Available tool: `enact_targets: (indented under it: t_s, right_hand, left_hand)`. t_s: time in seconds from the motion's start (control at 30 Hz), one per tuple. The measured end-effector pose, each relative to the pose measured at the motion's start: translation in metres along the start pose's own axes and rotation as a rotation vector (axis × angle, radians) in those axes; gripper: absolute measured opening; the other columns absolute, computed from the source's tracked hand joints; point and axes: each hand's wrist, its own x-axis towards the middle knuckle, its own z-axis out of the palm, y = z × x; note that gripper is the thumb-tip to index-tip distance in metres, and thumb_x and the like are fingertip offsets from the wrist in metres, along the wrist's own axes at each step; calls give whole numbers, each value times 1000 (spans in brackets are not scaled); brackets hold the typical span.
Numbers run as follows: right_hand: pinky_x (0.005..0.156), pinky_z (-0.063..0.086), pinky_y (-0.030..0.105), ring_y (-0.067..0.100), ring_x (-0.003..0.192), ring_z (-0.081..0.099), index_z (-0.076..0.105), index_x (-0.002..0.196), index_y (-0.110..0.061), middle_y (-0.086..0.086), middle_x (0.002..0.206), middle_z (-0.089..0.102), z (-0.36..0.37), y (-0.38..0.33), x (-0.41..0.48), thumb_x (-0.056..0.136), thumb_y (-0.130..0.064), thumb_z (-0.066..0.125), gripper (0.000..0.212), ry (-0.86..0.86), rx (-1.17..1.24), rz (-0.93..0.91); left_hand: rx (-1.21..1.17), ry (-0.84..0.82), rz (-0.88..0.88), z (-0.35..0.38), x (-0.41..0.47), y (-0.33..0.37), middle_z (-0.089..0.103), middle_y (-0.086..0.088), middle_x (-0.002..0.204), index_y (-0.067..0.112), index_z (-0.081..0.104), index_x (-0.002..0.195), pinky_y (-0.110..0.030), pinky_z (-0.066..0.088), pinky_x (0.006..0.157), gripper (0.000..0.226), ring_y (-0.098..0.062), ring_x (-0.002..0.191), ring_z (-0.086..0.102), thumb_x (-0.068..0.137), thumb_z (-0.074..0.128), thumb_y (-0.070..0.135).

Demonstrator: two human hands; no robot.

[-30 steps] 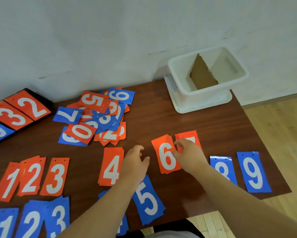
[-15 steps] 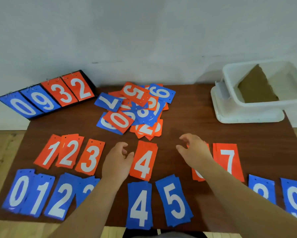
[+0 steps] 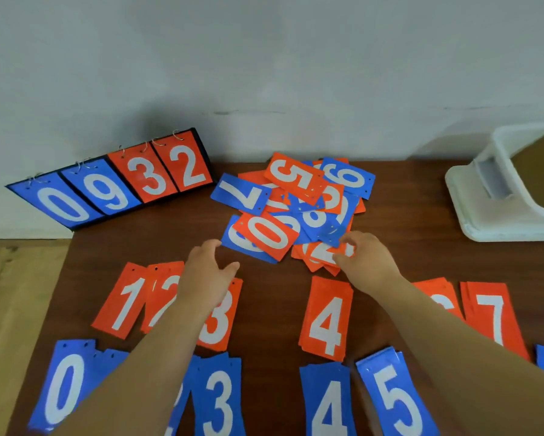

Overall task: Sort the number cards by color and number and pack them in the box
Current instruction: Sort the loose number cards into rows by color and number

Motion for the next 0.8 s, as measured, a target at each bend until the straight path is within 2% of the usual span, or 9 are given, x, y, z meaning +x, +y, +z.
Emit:
enact_targets:
  t_s: [0.1,0.23,0.37,0.5,0.6,0.67,0.73,0.8]
  right_hand:
    - [82,42,27,21,111,59,61,129,-22,5,134,55,2,-8,12,90,-32,73,41,27,-3,21]
    - [84,43,27,21,111,59,63,128,-20,6,135,54,-2,-16,40,90,-28,72,40,56,-34,37]
    - [95,55,42,27,117,60,64,122,-22,4,129,60,-21,-26,88,89,-32,72,35,116,-56,-10]
    - [116,33,47,37,138,42,46,146,-16,14,148,47,-42,-16,157,86,-43,69,70,175,-180,-36]
    - [123,19,42,31,150,27,33,156,-14,12,160,35,-41,-6,184,93,-37,68,76,83,-276,-28]
    - [121,31,45,32,145,35,36,155,-20,10,157,41,-35,2,187,93,-38,68,72,77,-276,-8]
    - [107,48,48,31,131,51,44,147,-26,5,144,53,-34,10,187,86,-47,72,70,124,-243,32]
    - [96,55,47,29,119,58,47,141,-30,2,132,58,-38,13,190,78,-58,72,73,131,-247,74]
  left_hand:
    - [61,-30,92,-7,31,5,46,-4,143,29,42,147,-42,51,102,68,-23,129,52,88,76,39]
    - [91,-70,247,-15,73,23,46,-1,141,29,46,144,-45,50,104,66,-23,132,48,86,79,33]
    - [277,-109,446,-24,124,45,46,-2,149,27,45,147,-47,44,108,71,-28,135,43,85,79,28]
    - [454,-185,620,-27,175,57,39,2,157,29,39,152,-45,37,113,81,-29,144,34,82,80,27]
    - [556,-282,664,-23,195,59,19,6,168,32,23,160,-47,25,122,88,-25,155,13,89,75,30]
    - [578,-326,663,-20,199,60,13,7,169,34,16,161,-45,21,125,91,-21,156,9,91,73,34]
    - [565,-306,669,-18,199,62,20,7,167,34,18,160,-42,22,124,92,-20,155,15,88,76,35]
    - [552,-259,682,-18,197,67,30,7,162,33,23,158,-41,26,122,93,-19,151,25,85,80,38]
